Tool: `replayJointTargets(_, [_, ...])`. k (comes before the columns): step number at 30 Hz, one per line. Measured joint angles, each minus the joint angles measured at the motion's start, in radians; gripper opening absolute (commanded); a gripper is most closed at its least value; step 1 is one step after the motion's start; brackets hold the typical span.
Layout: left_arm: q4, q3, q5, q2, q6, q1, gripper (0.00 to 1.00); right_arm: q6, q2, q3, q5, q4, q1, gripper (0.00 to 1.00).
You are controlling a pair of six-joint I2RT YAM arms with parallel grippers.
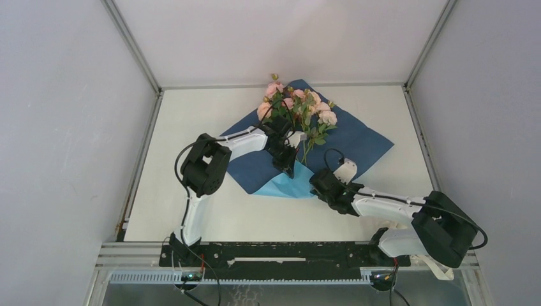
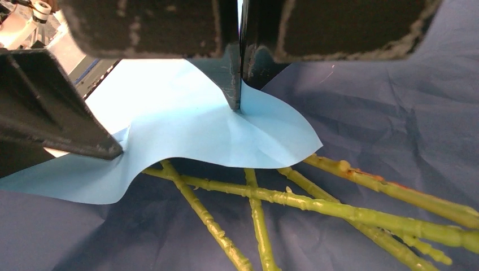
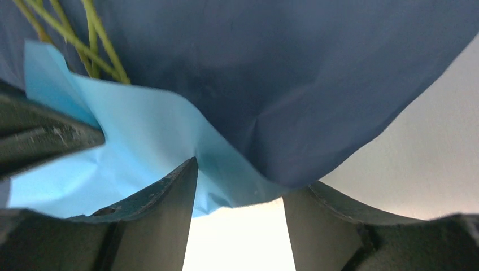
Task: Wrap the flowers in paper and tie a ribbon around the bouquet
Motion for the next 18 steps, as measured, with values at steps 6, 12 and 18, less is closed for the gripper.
replayJointTargets(6, [0.002, -0.001, 0.000, 0.000, 0.000, 0.000, 0.00, 0.072, -0.010, -0.034, 0.037, 0.062, -0.042, 0.45])
replayJointTargets(12, [0.002, -0.001, 0.000, 0.000, 0.001, 0.000, 0.00, 0.033, -0.006, -0.032, 0.108, 0.043, 0.011, 0.10])
replayJointTargets(18, [-0.003, 0.003, -0.005, 0.000, 0.001, 0.002, 0.00, -0.042, 0.091, 0.117, 0.273, -0.128, 0.123, 0.00])
